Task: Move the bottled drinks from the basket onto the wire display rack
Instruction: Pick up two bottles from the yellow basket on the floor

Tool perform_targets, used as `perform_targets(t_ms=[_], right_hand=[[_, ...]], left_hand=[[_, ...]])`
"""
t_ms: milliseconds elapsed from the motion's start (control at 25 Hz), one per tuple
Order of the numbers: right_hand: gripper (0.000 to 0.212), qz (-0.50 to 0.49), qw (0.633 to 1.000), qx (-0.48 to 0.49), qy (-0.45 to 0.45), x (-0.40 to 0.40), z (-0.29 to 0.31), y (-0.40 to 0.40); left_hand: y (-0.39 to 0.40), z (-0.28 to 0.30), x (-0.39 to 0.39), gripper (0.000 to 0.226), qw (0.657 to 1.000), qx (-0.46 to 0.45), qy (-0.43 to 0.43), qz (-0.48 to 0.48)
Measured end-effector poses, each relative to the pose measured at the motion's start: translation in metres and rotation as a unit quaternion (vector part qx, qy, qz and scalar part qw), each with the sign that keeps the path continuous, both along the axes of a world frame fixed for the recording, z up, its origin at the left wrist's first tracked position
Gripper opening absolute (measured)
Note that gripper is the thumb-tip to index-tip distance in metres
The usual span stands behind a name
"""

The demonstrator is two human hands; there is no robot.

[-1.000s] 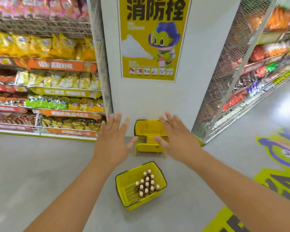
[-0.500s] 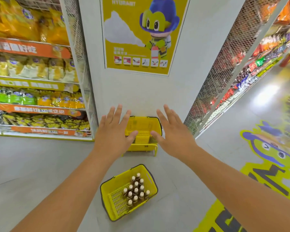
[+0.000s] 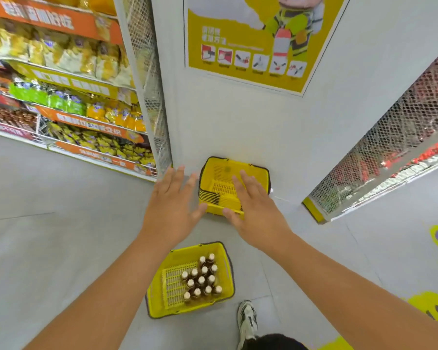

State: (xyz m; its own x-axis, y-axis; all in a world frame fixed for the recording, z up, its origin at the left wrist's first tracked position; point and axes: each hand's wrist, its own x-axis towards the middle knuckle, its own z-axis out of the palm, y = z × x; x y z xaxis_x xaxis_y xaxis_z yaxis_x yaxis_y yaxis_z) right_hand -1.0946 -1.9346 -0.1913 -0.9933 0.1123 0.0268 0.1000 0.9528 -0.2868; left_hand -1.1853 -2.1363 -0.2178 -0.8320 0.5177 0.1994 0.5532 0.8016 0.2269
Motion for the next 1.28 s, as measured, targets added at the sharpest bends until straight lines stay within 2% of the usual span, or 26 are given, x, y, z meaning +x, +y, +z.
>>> perform_targets(t_ms=[160, 360, 560, 1000, 1280], right_hand=[[0.081, 0.078, 0.996, 0.0, -0.032, -0.028, -0.044, 0.042], [0.082, 0.132, 0.987, -0.029, -0.082, -0.052, -0.118, 0.05], [0.082, 0.142, 0.975, -0.086, -0.15, -0.068, -0.236, 0.037], [0.081, 0.125, 0.944, -0.138, -0.273, -0.062, -0.54, -0.001], [0.076, 0.127, 0.934, -0.145, -0.301, -0.072, -0.676, -0.012]], left_hand=[[0.039, -0.044, 0.002, 0.079, 0.998, 0.023, -0.04, 0.046], [0.047, -0.126, 0.007, 0.076, 0.989, 0.04, -0.095, 0.103], [0.033, -0.247, 0.006, 0.074, 0.976, 0.041, -0.16, 0.141], [-0.006, -0.543, 0.023, 0.073, 0.943, 0.014, -0.28, 0.181], [-0.023, -0.675, 0.013, 0.074, 0.921, -0.014, -0.345, 0.181]])
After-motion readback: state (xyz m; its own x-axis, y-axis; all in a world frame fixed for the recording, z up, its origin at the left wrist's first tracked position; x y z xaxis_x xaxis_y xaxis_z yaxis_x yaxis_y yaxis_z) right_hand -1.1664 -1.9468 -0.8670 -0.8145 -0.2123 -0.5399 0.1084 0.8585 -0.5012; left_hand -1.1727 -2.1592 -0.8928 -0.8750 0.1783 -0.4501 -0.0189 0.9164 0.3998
